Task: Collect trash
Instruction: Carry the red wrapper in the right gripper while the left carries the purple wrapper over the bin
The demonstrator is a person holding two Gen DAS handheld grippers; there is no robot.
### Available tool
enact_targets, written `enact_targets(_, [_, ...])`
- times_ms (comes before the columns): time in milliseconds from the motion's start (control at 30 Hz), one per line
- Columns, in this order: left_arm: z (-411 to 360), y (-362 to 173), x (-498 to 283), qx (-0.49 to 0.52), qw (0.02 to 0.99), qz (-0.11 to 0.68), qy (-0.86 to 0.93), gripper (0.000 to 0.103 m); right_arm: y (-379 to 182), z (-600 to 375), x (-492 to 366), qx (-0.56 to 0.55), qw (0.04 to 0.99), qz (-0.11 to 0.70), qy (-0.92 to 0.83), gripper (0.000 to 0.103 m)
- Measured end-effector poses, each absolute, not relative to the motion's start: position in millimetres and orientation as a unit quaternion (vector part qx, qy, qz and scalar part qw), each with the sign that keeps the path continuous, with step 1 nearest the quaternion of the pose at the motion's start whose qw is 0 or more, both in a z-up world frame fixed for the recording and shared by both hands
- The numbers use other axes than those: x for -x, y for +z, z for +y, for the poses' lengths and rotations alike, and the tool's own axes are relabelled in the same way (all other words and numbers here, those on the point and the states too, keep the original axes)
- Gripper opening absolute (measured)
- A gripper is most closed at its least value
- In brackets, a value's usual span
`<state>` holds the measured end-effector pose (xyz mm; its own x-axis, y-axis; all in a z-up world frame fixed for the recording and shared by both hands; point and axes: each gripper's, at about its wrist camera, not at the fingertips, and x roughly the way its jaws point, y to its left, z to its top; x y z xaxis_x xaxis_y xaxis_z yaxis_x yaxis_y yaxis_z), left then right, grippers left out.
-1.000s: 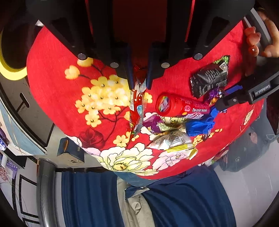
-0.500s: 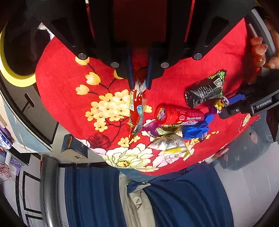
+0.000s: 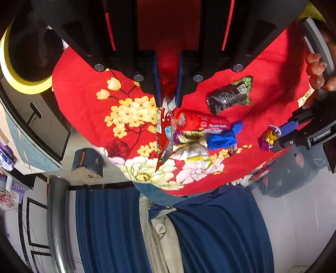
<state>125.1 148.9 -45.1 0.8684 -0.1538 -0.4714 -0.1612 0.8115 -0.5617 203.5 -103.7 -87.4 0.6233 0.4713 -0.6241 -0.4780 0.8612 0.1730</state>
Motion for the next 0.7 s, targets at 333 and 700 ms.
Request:
enact_targets(333, [126,-27,-119,0.282,0.928,0.243,-0.02,0.028,-67,-113,-191,0.006,0.909,0.319,0.267,0.013])
enact_targets(700, [101,-17,-115,0.259,0.935,0.239,-0.046,0.028,-57,-141,-182,0.002,0.918,0.312,0.247,0.013])
